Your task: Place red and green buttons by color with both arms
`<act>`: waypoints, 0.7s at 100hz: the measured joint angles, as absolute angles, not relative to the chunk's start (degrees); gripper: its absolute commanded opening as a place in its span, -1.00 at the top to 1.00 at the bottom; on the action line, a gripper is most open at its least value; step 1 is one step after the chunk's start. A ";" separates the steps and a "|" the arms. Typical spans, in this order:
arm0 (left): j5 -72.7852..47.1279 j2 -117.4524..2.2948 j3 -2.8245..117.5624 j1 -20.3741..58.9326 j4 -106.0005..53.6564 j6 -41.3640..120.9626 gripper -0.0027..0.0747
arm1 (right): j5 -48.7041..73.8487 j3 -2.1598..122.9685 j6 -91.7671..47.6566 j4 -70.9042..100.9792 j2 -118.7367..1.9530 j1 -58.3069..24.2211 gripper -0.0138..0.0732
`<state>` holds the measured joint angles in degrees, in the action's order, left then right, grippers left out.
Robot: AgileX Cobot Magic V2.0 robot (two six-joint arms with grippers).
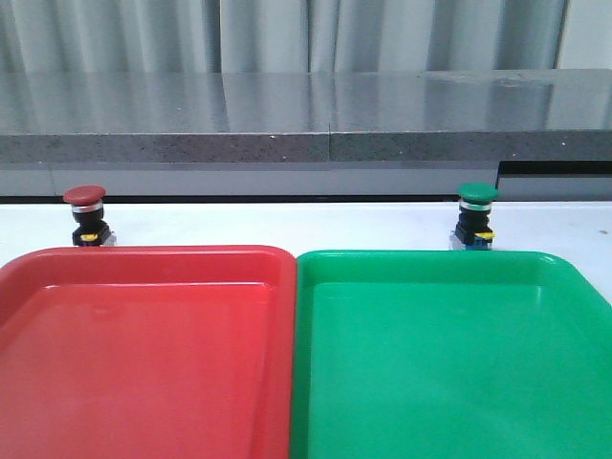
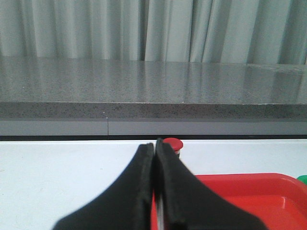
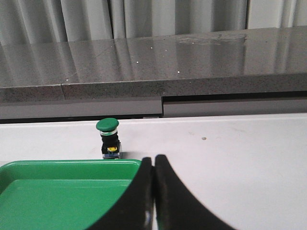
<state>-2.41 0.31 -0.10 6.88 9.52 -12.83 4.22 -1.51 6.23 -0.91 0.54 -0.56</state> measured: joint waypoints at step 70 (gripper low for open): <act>-9.67 -2.07 9.09 6.88 8.53 -12.83 0.98 | 4.22 -1.51 6.23 -0.91 0.54 -0.56 0.84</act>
